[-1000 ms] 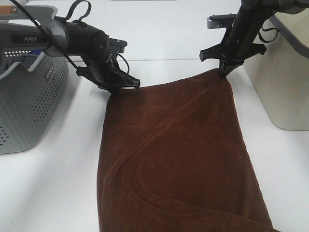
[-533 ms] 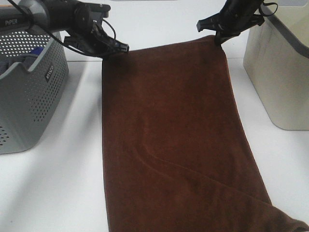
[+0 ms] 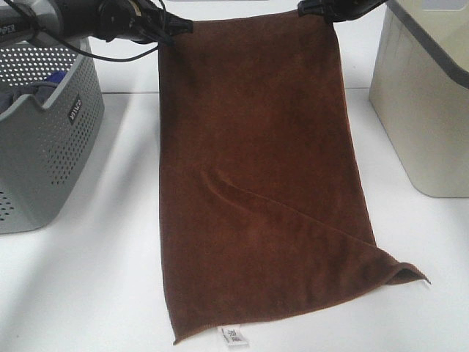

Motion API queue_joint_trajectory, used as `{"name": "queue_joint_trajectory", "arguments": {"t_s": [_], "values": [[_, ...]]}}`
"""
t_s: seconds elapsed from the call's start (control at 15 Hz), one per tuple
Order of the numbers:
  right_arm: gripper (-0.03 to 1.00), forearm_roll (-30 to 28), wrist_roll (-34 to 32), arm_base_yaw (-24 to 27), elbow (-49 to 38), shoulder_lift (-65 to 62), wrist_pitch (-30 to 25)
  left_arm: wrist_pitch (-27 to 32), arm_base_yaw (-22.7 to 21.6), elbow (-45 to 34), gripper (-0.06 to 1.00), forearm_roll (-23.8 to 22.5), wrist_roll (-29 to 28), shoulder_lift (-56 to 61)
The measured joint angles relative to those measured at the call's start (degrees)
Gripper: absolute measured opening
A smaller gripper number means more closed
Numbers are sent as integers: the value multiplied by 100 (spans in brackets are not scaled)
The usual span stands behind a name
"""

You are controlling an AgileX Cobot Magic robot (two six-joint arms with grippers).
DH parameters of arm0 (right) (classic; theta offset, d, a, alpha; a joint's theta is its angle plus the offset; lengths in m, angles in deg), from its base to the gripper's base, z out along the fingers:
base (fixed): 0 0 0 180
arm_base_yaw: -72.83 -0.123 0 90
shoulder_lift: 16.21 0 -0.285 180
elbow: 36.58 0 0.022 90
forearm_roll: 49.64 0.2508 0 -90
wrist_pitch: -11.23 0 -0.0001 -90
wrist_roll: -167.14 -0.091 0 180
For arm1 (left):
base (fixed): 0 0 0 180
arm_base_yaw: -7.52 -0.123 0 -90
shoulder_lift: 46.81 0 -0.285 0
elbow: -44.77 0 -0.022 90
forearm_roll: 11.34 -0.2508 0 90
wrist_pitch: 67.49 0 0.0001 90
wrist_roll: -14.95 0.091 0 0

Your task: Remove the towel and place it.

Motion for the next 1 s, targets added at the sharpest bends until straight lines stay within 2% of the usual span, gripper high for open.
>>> {"name": "queue_joint_trajectory", "arguments": {"t_s": [0.27,0.33,0.4,0.47,0.67,0.73,0.8,1.0], "values": [[0,-178,0,0,11,493,688,-676,-29,40,0,-34,0,-458],[0,-183,0,0,11,619,773,-819,-29,40,2,-63,0,-544],[4,-183,0,0,11,728,848,-888,-29,40,8,-63,0,-584],[12,-183,0,0,11,785,882,-917,-29,40,21,-69,0,-607],[55,-195,-23,0,11,814,877,-1192,-29,40,64,-74,0,-607],[64,-195,-46,0,11,796,837,-1220,-29,46,71,-74,0,-607],[69,-195,-46,0,11,733,710,-1220,-23,46,73,-74,0,-607],[73,-109,-57,0,11,338,80,-985,57,57,74,-52,0,-516]]}}
